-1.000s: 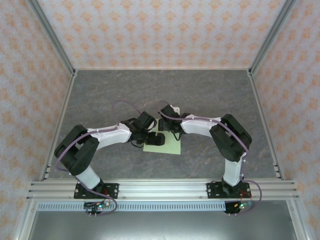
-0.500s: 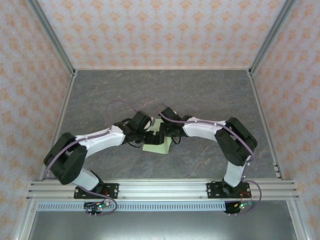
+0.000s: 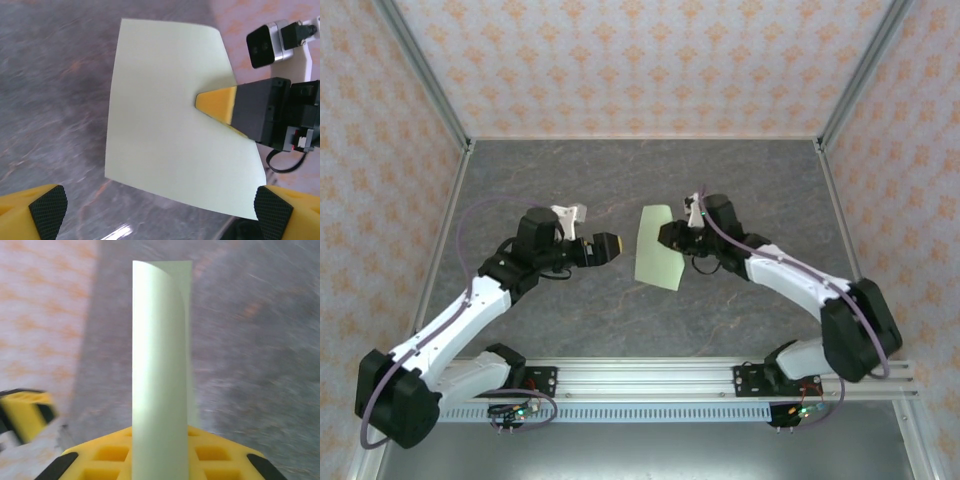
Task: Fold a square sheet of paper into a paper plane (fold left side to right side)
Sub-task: Pick up the square sheet of paper from the center of the table, then place a square sheet of paper at the center of the table.
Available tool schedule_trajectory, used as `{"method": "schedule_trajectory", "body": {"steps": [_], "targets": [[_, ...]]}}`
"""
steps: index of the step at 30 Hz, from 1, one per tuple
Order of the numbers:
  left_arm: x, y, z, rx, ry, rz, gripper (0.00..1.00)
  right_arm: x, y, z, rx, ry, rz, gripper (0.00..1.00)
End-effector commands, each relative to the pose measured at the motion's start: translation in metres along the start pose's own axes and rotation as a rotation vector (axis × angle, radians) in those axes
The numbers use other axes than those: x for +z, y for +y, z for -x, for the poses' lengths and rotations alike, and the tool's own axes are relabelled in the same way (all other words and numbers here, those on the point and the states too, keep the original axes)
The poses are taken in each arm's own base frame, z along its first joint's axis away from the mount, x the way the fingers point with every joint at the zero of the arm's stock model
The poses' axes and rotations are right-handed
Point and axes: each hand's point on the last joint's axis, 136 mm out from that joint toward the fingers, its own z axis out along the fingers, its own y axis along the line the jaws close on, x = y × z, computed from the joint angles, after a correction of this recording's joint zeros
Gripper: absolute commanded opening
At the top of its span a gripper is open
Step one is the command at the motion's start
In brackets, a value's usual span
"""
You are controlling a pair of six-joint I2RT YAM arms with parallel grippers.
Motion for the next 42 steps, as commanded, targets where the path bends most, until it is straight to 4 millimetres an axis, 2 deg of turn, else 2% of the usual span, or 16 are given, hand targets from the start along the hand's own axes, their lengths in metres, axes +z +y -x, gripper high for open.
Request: {"method": "schedule_trajectory", "body": {"steps": [1, 5, 8, 14, 19, 22, 24, 26, 28, 32, 36, 38, 39, 40, 42], "targets": [[-0.014, -0.042, 0.016, 0.049, -0.056, -0.186, 1.00, -0.041, 0.079, 0.011, -0.154, -0.008, 0.274, 0.23], [-0.035, -0.078, 0.033, 0.119, -0.125, -0.307, 0.99, -0.084, 0.133, 0.011, -0.264, -0.003, 0.429, 0.23], [-0.050, -0.100, 0.042, 0.170, -0.167, -0.374, 1.00, -0.109, 0.160, 0.010, -0.317, -0.011, 0.504, 0.23], [-0.065, -0.123, 0.052, 0.215, -0.210, -0.455, 1.00, -0.138, 0.192, 0.007, -0.376, -0.003, 0.600, 0.23], [-0.073, -0.137, 0.057, 0.223, -0.237, -0.537, 0.99, -0.149, 0.207, 0.005, -0.392, -0.009, 0.661, 0.23], [-0.076, -0.143, 0.058, 0.218, -0.254, -0.577, 0.90, -0.148, 0.207, 0.006, -0.387, -0.018, 0.662, 0.23], [-0.077, -0.142, 0.058, 0.213, -0.259, -0.580, 0.75, -0.145, 0.204, 0.007, -0.383, -0.027, 0.645, 0.23], [-0.075, -0.139, 0.057, 0.205, -0.263, -0.567, 0.54, -0.144, 0.202, 0.008, -0.378, -0.033, 0.635, 0.23], [-0.070, -0.133, 0.055, 0.190, -0.252, -0.550, 0.38, -0.142, 0.199, 0.007, -0.375, -0.032, 0.625, 0.23], [-0.063, -0.124, 0.051, 0.177, -0.235, -0.518, 0.18, -0.136, 0.190, 0.007, -0.383, -0.030, 0.571, 0.24], [-0.060, -0.118, 0.048, 0.172, -0.226, -0.495, 0.08, -0.130, 0.178, 0.007, -0.379, -0.029, 0.516, 0.25], [-0.057, -0.115, 0.045, 0.168, -0.216, -0.483, 0.02, -0.126, 0.170, 0.006, -0.375, -0.025, 0.479, 0.30], [-0.055, -0.112, 0.044, 0.165, -0.211, -0.475, 0.00, -0.125, 0.166, 0.006, -0.376, -0.028, 0.463, 0.34], [-0.052, -0.108, 0.042, 0.160, -0.204, -0.458, 0.00, -0.121, 0.158, 0.006, -0.372, -0.030, 0.422, 0.42], [-0.042, -0.093, 0.035, 0.148, -0.178, -0.390, 0.00, -0.116, 0.136, 0.010, -0.359, -0.044, 0.297, 0.54]]}}
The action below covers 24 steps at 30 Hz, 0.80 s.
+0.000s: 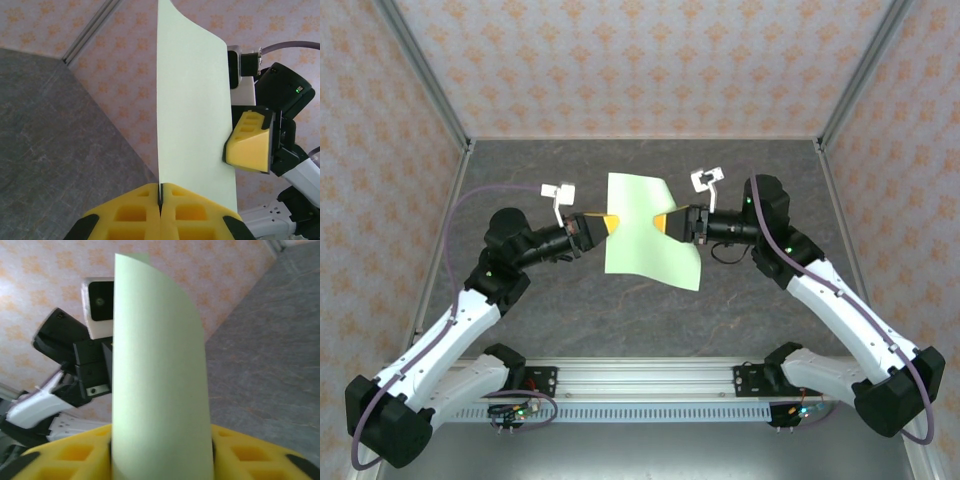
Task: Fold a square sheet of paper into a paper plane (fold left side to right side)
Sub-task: Place a square sheet of paper at the center of the table.
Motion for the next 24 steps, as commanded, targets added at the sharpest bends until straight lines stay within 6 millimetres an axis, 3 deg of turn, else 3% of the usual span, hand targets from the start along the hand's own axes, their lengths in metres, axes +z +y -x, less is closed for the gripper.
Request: {"method": "schedule_trajectory", "body": {"steps": [1, 5, 7, 13, 17, 20, 24], "targets": [[-0.001, 0.029, -0.020, -0.012, 0.045, 0.117, 0.00, -0.016, -0.033, 0.000, -0.033, -0.019, -0.233, 0.64], [0.001, 0.083, -0.056, -0.094, 0.117, 0.278, 0.00, -0.051, -0.108, -0.012, -0.016, -0.027, -0.681, 0.81], [0.002, 0.112, -0.074, -0.144, 0.145, 0.353, 0.00, -0.063, -0.133, -0.019, -0.010, -0.032, -0.803, 0.85], [0.011, 0.185, -0.113, -0.237, 0.214, 0.534, 0.00, -0.055, -0.179, -0.043, 0.069, -0.045, -0.877, 0.88], [0.024, 0.221, -0.125, -0.212, 0.329, 0.633, 0.00, -0.021, -0.199, -0.055, 0.194, -0.071, -0.759, 0.63], [0.037, 0.235, -0.131, -0.207, 0.405, 0.645, 0.00, 0.015, -0.214, -0.064, 0.326, -0.078, -0.629, 0.43], [0.042, 0.245, -0.131, -0.212, 0.407, 0.666, 0.00, 0.041, -0.249, -0.078, 0.439, -0.067, -0.622, 0.26]]}}
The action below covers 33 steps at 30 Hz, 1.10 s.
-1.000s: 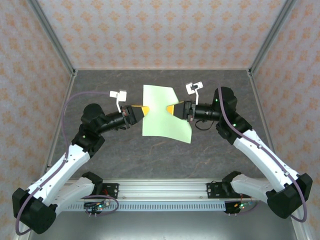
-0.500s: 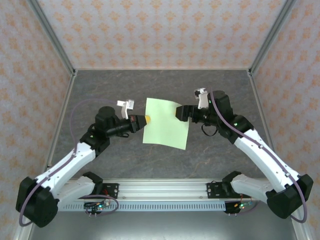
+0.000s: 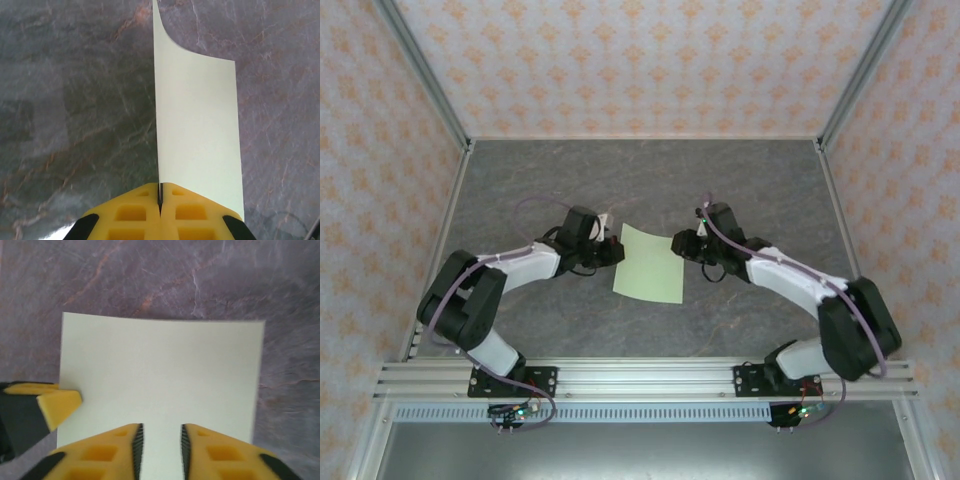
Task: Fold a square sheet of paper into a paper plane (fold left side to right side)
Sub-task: Place a square sheet of paper at the center of the table, then first fold in half a square sheet of paper at the center of the table.
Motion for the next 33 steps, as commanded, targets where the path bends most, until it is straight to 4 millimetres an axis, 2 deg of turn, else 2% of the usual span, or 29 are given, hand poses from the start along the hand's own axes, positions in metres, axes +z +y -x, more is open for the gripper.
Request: {"method": "schedule_trajectory", "body": {"steps": [1, 6, 9, 15, 17, 23, 29, 33], "targets": [[0.001, 0.000, 0.007, 0.045, -0.009, 0.031, 0.00, 0.023, 0.019, 0.018, 0.088, -0.037, 0.110, 0.24], [-0.003, -0.004, 0.006, 0.038, -0.006, 0.023, 0.00, 0.054, -0.010, 0.008, 0.099, 0.026, -0.019, 0.22], [-0.007, -0.004, 0.006, 0.037, -0.005, 0.028, 0.00, 0.062, -0.033, -0.002, 0.107, 0.056, -0.114, 0.21], [-0.009, -0.016, 0.003, 0.029, 0.009, -0.025, 0.00, 0.073, -0.053, -0.023, 0.107, 0.134, -0.175, 0.21], [-0.009, -0.024, 0.002, 0.041, 0.015, -0.060, 0.07, 0.074, -0.057, -0.027, 0.105, 0.148, -0.187, 0.21], [-0.010, -0.065, 0.004, 0.025, 0.016, -0.197, 0.40, 0.072, -0.060, -0.032, 0.098, 0.166, -0.195, 0.21], [-0.004, -0.106, 0.004, 0.046, 0.025, -0.301, 0.60, 0.069, -0.048, -0.030, 0.119, 0.139, -0.121, 0.23], [0.008, -0.113, 0.004, 0.044, 0.037, -0.305, 0.68, 0.065, -0.039, -0.020, 0.152, 0.112, -0.058, 0.24]]}}
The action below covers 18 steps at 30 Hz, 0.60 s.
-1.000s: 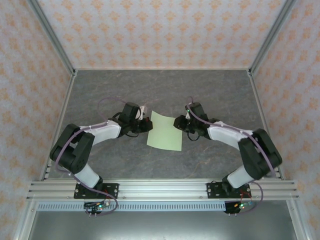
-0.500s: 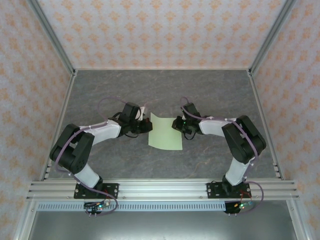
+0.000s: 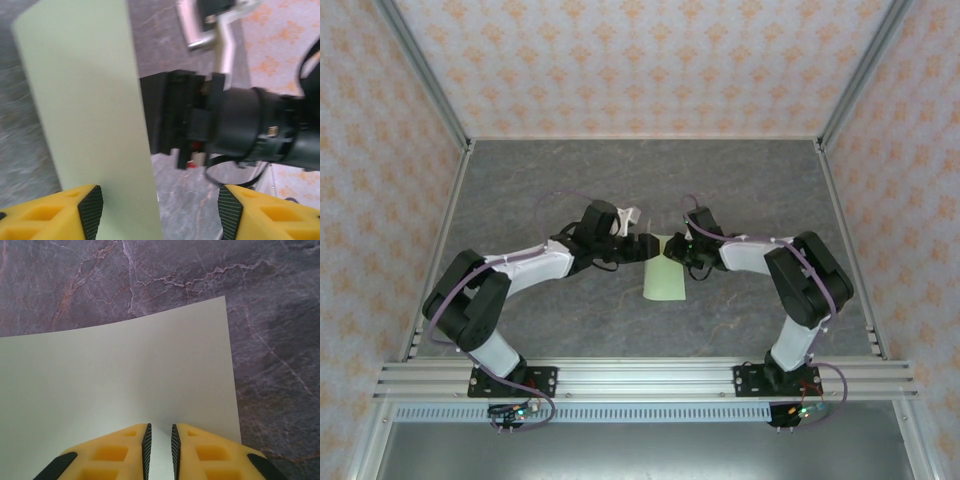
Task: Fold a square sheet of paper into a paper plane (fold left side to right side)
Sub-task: First fold in half a square sheet of paper at the center of the table.
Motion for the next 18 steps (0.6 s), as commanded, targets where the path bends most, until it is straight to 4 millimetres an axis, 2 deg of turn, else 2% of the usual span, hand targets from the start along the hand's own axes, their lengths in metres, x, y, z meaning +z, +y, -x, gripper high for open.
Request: {"method": "schedule_trajectory", "body": {"steps": [1, 6, 9, 12, 15, 18], "targets": [[0.011, -0.012, 0.010, -0.003, -0.012, -0.051, 0.69, -0.007, -0.001, -0.003, 0.044, 0.010, 0.032, 0.24], [0.020, -0.007, 0.011, -0.022, -0.010, -0.054, 0.70, -0.026, 0.015, 0.018, 0.060, -0.040, 0.113, 0.27], [0.024, -0.007, 0.009, -0.024, -0.006, -0.056, 0.66, -0.046, 0.023, 0.033, 0.067, -0.083, 0.149, 0.29], [0.027, -0.006, 0.008, -0.028, -0.001, -0.057, 0.60, -0.066, 0.030, 0.045, 0.067, -0.127, 0.181, 0.37], [0.029, -0.006, 0.008, -0.027, 0.001, -0.057, 0.56, -0.078, 0.043, 0.047, 0.053, -0.129, 0.231, 0.46], [0.030, -0.003, 0.007, -0.031, 0.003, -0.053, 0.51, -0.077, 0.053, 0.043, 0.074, -0.093, 0.295, 0.48]]}}
